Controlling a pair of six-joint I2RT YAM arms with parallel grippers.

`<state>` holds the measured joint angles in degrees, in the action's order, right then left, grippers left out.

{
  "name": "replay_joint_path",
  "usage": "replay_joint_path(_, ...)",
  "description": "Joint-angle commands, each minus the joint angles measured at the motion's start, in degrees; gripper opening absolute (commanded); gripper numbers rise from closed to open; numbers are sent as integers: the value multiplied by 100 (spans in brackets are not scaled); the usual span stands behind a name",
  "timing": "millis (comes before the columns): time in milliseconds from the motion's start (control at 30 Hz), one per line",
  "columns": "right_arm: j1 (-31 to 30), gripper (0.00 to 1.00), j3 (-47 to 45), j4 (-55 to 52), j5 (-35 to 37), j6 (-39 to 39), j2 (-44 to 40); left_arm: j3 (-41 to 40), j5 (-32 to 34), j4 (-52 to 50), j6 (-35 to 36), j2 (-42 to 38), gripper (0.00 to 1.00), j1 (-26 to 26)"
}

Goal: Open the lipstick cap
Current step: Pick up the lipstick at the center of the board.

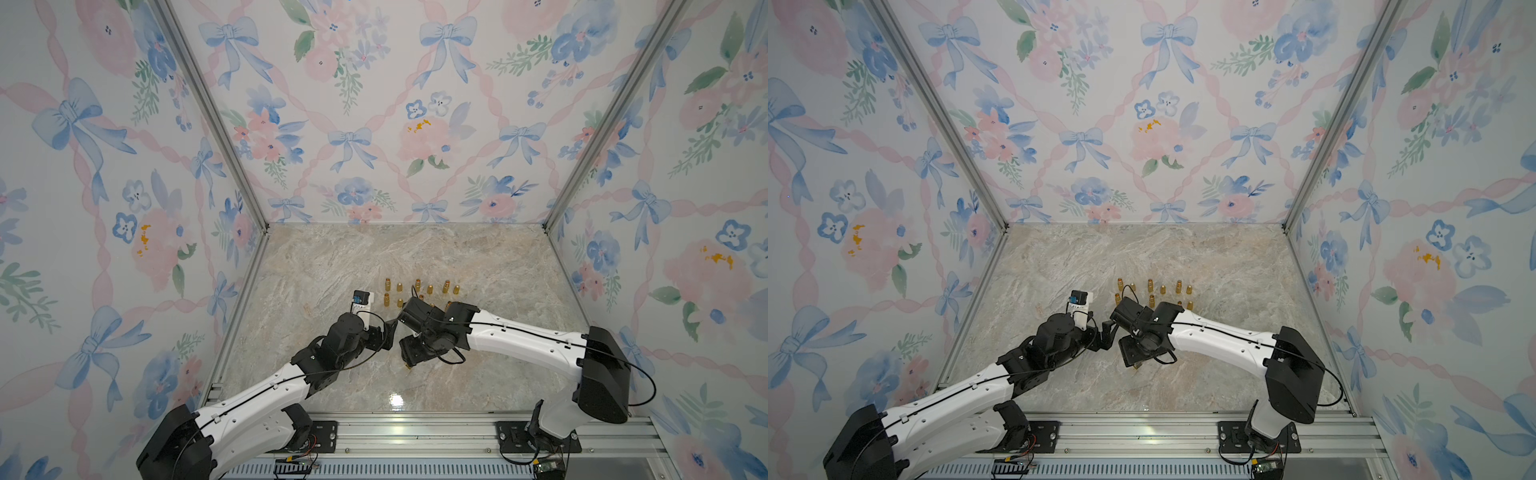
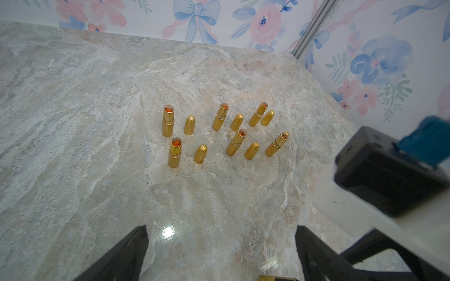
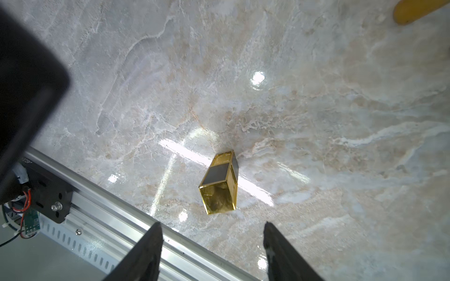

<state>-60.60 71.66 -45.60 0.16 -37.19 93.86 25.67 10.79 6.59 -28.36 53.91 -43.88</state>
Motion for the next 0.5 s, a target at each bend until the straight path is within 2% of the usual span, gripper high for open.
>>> replay_joint_path(0, -46, 66, -97, 197, 291, -267, 289, -130, 168, -145, -226, -133, 98, 85)
replay_joint_path(467, -95, 50, -7, 440, 394, -108, 982, -216, 210, -155, -265, -215, 98, 252)
